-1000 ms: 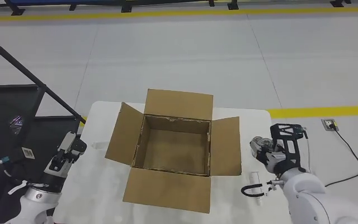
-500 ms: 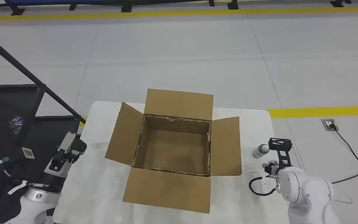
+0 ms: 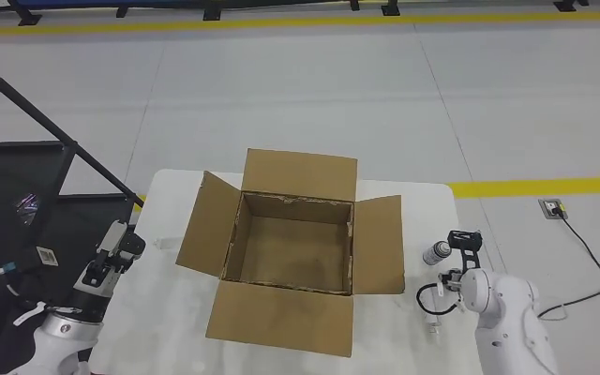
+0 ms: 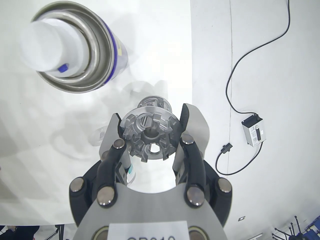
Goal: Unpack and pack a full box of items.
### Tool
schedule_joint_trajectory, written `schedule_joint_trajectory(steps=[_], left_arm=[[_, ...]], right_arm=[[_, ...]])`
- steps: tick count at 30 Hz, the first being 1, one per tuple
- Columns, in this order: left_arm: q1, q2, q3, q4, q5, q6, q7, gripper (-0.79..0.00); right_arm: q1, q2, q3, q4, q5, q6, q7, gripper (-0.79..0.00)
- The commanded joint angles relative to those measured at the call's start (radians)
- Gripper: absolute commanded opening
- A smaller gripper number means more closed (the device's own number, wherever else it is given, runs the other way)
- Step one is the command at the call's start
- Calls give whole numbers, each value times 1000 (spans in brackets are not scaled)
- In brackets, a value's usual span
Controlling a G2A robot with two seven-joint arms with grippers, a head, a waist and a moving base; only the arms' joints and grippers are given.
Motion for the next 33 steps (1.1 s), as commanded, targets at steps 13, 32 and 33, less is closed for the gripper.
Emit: schedule_joint_trajectory(steps=[13, 32, 33], left_arm=[[0, 0, 0, 0, 0, 0, 0, 0], [0, 0, 0, 0, 0, 0, 0, 0], [0, 0, 0, 0, 0, 0, 0, 0]], right_arm=[[-9, 12, 48, -8, 104, -53, -20, -77], [-92, 30, 215, -460, 770, -123, 77, 0], [-68, 32, 191, -436, 785, -127, 96, 0]])
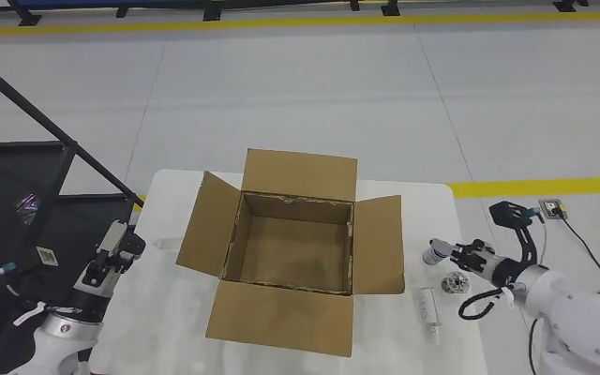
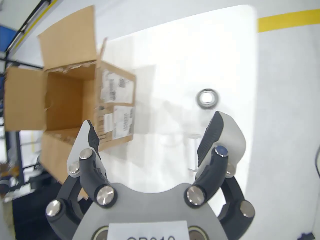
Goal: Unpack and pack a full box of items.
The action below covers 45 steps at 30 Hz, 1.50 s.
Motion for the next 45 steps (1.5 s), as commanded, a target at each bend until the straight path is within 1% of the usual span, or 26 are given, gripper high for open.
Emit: schedule_joint_trajectory(steps=[1, 3, 5, 10, 17, 21, 33, 36, 38, 42, 45], left_arm=[[0, 0, 0, 0, 0, 0, 0, 0], [0, 0, 0, 0, 0, 0, 0, 0], [0, 0, 0, 0, 0, 0, 0, 0], [0, 0, 0, 0, 0, 0, 0, 0], [0, 0, 0, 0, 0, 0, 0, 0], [0, 0, 0, 0, 0, 0, 0, 0], [0, 0, 0, 0, 0, 0, 0, 0], [0, 0, 0, 0, 0, 0, 0, 0], [0, 0, 0, 0, 0, 0, 0, 0], [0, 0, 0, 0, 0, 0, 0, 0], [0, 0, 0, 0, 0, 0, 0, 0]], right_arm=[[50, 5, -43, 53, 11, 0, 37, 0], [104, 8, -98, 118, 6, 10, 70, 0], [154, 11, -139, 184, -14, 40, 77, 0], [214, 14, -231, 269, 35, 6, 90, 0], [249, 18, -333, 290, 30, 9, 70, 0], [268, 21, -374, 291, 21, 22, 59, 0], [357, 24, -487, 360, 40, 42, 28, 0], [360, 28, -489, 342, 39, 48, 26, 0], [344, 34, -467, 306, 39, 53, 21, 0], [271, 55, -367, 179, 14, 52, 17, 0], [205, 72, -275, 82, -21, 29, 31, 0]])
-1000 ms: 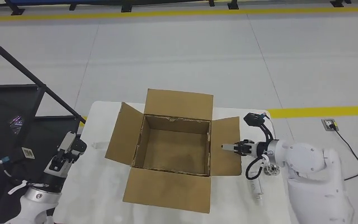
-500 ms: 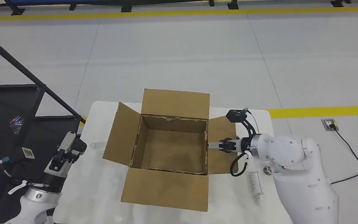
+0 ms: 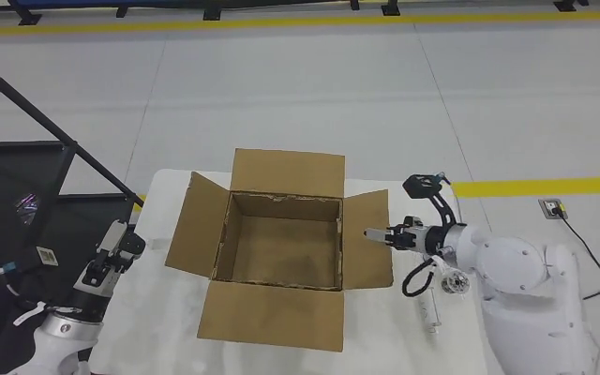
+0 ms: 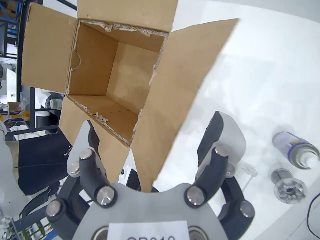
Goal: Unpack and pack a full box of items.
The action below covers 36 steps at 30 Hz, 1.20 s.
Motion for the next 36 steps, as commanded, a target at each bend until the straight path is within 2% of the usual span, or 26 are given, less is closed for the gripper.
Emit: schedule_joint_trajectory(steps=[1, 6, 10, 15, 25, 27, 33, 36], left_arm=[[0, 0, 0, 0, 0, 0, 0, 0], [0, 0, 0, 0, 0, 0, 0, 0], [0, 0, 0, 0, 0, 0, 0, 0], [0, 0, 0, 0, 0, 0, 0, 0], [0, 0, 0, 0, 0, 0, 0, 0], [0, 0, 0, 0, 0, 0, 0, 0], [0, 0, 0, 0, 0, 0, 0, 0], [0, 0, 0, 0, 0, 0, 0, 0]], right_arm=[[-44, 11, 60, -60, -17, -34, 13, 0], [-141, 36, 200, -131, -61, -127, 29, 0], [-172, 50, 269, -98, -124, -99, 33, 0], [-171, 63, 332, 4, -99, -71, 42, 0], [-171, 63, 332, 4, -99, -71, 42, 0], [-181, 63, 294, -4, -87, -137, 2, 0], [-192, 80, 227, 77, -232, -254, -49, 0], [-190, 86, 214, 143, -301, -245, -49, 0]])
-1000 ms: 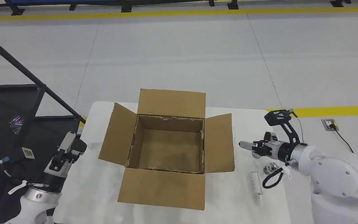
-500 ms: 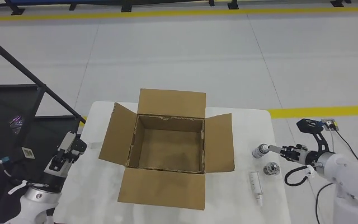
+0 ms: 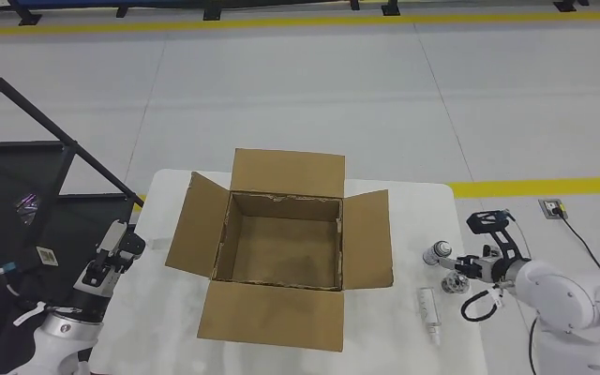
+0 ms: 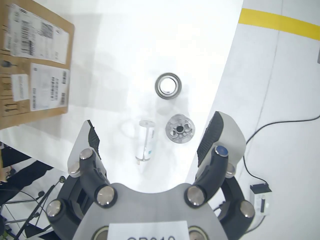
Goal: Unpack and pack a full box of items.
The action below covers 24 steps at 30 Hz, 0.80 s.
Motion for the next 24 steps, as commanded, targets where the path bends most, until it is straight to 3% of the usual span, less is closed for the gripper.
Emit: schedule_joint_trajectory(steps=[1, 8, 21, 24], left_arm=[[0, 0, 0, 0, 0, 0, 0, 0], [0, 0, 0, 0, 0, 0, 0, 0], [0, 0, 0, 0, 0, 0, 0, 0], [0, 0, 0, 0, 0, 0, 0, 0]], right_arm=[[5, 3, -12, 43, -8, -11, -1, 0], [4, 17, -48, 127, -75, -85, -24, 0], [43, 26, -131, 271, -128, -39, -68, -6], [58, 28, -141, 305, -128, -42, -76, -336]])
